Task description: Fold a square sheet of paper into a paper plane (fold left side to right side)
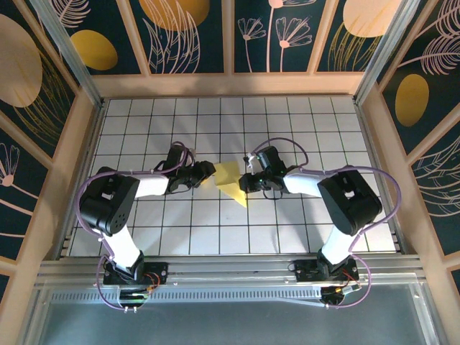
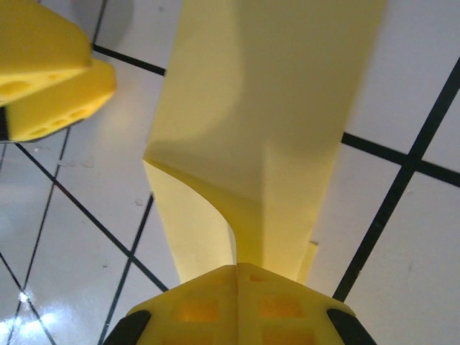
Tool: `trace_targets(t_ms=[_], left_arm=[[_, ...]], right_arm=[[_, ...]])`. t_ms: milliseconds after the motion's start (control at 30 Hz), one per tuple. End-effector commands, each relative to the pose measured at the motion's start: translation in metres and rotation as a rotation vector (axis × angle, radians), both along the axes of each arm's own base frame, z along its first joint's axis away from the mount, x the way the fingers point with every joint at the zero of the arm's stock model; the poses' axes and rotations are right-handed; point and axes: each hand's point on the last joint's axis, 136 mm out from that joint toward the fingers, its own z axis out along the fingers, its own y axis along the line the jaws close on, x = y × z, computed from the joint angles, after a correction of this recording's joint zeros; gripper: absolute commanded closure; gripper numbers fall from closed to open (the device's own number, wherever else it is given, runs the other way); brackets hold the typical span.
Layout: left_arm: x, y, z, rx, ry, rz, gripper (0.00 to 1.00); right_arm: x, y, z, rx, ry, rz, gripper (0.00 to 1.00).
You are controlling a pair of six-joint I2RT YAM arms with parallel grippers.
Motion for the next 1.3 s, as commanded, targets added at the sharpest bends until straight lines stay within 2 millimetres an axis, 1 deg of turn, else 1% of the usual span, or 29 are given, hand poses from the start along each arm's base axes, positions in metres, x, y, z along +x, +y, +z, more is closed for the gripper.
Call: trace_targets(t_ms=[0,100,267,600,700,833,933,1033,1133,1200,1267], left_arm=[[0.014,-0.008,0.008,-0.032,-0.043,-0.033,0.52],[0.020,-0.013,0.009,-0.038,-0.050,-0.049,0.52],[0.025,-0.016,0.002,-0.017,-0.039,-0.069,0.52],[0.031,-0.025,-0.009,-0.036,-0.022,-0.102,0.54],[0.033,-0.028,-0.009,-0.047,-0.025,-0.109,0.63],[0.036,-0.031,-0.005,-0.062,-0.045,-0.114,0.82],[0.036,-0.031,-0.002,-0.067,-0.055,-0.114,0.92],[0.032,-0.031,0.001,-0.071,-0.055,-0.109,0.98],[0.028,-0.031,0.005,-0.071,-0.051,-0.096,1.00],[0.025,-0.031,0.008,-0.059,-0.046,-0.083,1.00],[0.021,-0.033,0.010,-0.053,-0.035,-0.074,1.00]], right_arm=[[0.005,-0.002,0.025,0.037,-0.091,-0.010,1.00],[0.004,-0.003,0.032,0.061,-0.112,-0.019,1.00],[0.004,-0.005,0.043,0.100,-0.144,-0.035,1.00],[0.002,-0.006,0.048,0.126,-0.146,-0.030,1.00],[0.002,-0.006,0.047,0.125,-0.142,-0.031,1.00],[0.003,-0.011,0.043,0.110,-0.133,-0.049,1.00],[0.005,-0.015,0.042,0.091,-0.133,-0.068,1.00],[0.010,-0.026,0.040,0.034,-0.138,-0.117,0.81],[0.018,-0.042,0.043,-0.058,-0.158,-0.186,0.68],[0.024,-0.053,0.048,-0.126,-0.177,-0.237,0.60],[0.025,-0.059,0.055,-0.186,-0.197,-0.265,0.55]])
